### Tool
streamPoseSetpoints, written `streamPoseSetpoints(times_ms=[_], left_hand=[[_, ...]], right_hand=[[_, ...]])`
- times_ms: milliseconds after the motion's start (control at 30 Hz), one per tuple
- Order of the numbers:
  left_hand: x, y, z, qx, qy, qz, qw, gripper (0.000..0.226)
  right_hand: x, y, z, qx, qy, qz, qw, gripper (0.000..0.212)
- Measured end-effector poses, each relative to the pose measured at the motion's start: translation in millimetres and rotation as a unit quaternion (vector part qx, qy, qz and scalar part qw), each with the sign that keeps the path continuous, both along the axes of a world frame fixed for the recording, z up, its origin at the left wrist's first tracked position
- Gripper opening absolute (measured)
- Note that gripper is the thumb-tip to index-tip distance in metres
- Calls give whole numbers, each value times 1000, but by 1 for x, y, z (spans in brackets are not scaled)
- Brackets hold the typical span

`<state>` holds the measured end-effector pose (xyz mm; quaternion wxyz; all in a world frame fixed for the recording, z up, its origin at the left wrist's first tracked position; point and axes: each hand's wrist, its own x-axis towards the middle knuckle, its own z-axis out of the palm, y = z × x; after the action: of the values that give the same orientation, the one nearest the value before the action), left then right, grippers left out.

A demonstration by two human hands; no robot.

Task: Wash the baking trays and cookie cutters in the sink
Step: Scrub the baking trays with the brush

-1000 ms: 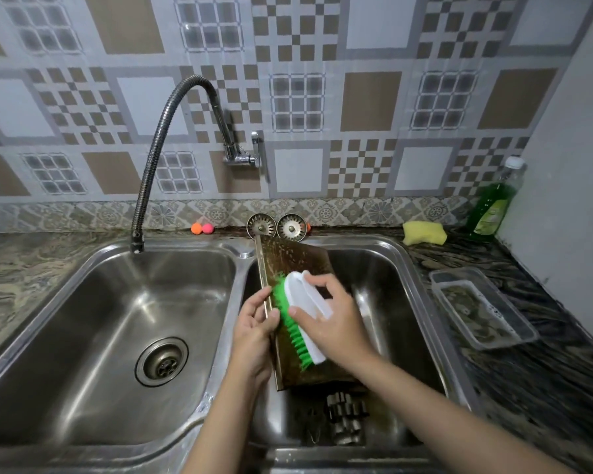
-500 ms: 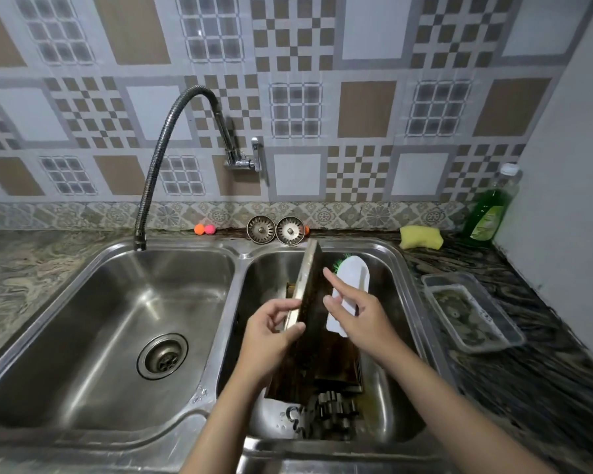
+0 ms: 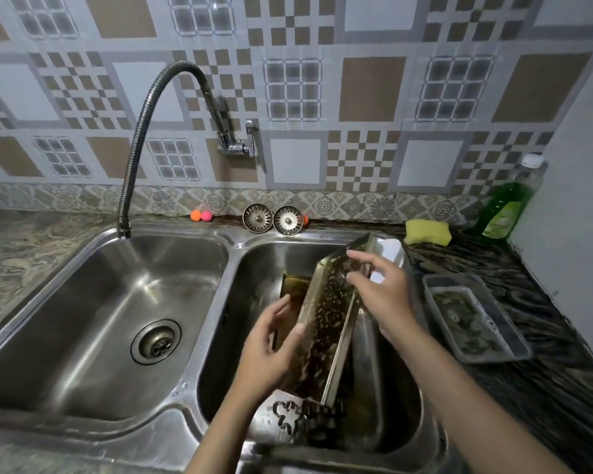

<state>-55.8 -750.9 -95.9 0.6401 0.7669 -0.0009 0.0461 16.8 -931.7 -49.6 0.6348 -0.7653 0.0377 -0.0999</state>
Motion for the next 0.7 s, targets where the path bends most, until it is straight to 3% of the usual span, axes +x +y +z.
streamPoseSetpoints(times_ms=[67,133,267,400,500,633,700], left_hand=[[1,22,-5,20,13,41,999,39],[1,43,-5,-25,64,35,997,26],[-5,71,0,-116,202,-56,971,28],[-12,108,-6,-175,219,-43,959,34],[-20,146,-1,-223,216,-24,950,31],[-17,219,1,-154,211,5,965,31],[-6,262,-5,-126,205,35,970,33]], right_hand=[[3,-9,4,37,1,11,999,34],[1,-8,5,68,10,28,997,34],[-9,11,1,147,36,75,986,37],[-16,43,-3,204,56,105,972,33],[-19,71,-8,121,40,104,986,29],[-23,112,-16,4,58,76,995,37],[-16,130,-22,-131,77,72,986,45]])
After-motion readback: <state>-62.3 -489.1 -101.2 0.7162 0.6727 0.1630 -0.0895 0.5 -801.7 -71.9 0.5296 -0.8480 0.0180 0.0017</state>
